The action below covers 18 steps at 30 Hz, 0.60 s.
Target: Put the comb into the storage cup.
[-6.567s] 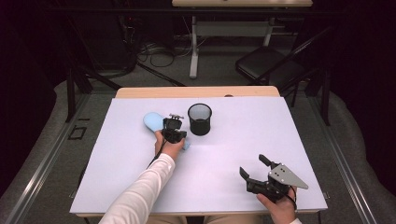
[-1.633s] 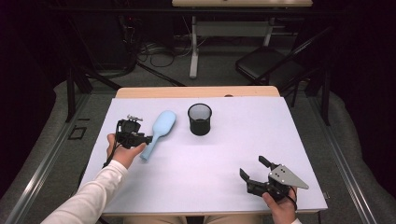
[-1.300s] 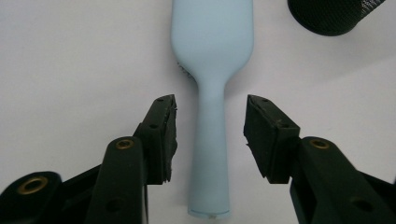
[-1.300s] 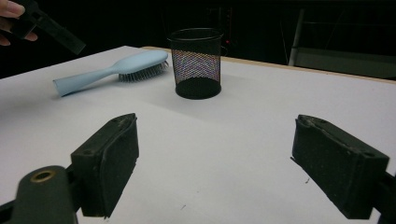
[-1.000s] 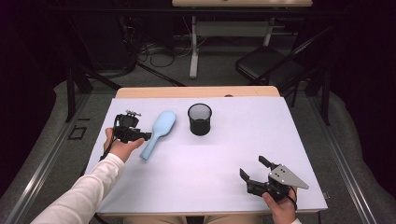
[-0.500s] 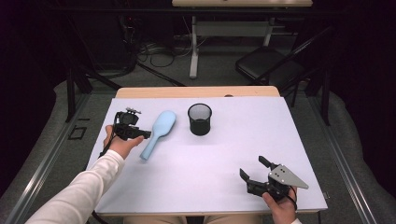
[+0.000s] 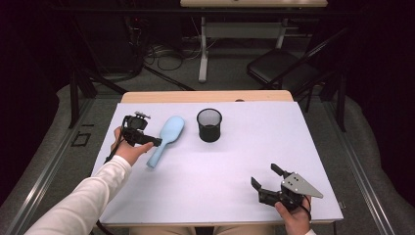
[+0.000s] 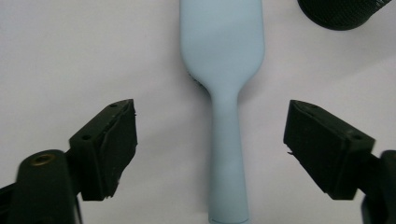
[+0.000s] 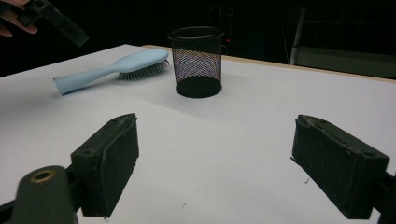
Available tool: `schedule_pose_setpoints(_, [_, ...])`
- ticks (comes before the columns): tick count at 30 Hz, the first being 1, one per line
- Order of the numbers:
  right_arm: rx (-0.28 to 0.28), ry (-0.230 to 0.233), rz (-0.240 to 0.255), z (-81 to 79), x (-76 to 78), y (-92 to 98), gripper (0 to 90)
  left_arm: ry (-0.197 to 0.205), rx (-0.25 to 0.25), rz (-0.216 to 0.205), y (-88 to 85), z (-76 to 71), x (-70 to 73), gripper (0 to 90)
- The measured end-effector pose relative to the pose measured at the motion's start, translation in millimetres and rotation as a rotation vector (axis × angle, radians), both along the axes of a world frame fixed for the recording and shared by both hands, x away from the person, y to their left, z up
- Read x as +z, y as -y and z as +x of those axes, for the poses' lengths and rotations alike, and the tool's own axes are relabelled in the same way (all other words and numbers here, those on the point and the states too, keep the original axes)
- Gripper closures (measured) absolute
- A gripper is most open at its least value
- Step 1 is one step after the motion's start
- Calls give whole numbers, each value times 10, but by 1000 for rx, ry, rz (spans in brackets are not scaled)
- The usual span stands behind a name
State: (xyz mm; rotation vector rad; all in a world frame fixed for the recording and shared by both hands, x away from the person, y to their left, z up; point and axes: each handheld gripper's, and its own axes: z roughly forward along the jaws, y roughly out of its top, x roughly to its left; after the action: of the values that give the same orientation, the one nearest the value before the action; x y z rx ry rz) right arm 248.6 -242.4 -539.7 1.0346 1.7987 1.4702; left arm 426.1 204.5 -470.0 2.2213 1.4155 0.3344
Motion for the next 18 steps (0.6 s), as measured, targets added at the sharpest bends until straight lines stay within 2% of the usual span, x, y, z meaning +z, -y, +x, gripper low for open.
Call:
schedule_pose_setpoints(2, [0,-1,0,0,0,1,142,-6,3,-3,3,7,3,152])
schedule_pose_setpoints(7, [1,0,1,-1,1,2,142,-23,-6,-25,25,26,-4,70])
schedule_pose_setpoints(11, [2,0,1,-2,2,1,143,-17,-18,-31,61,31,-22,7])
schedule_pose_setpoints(18, [2,-1,1,-2,1,0,142,-11,-41,-17,114,37,-36,5])
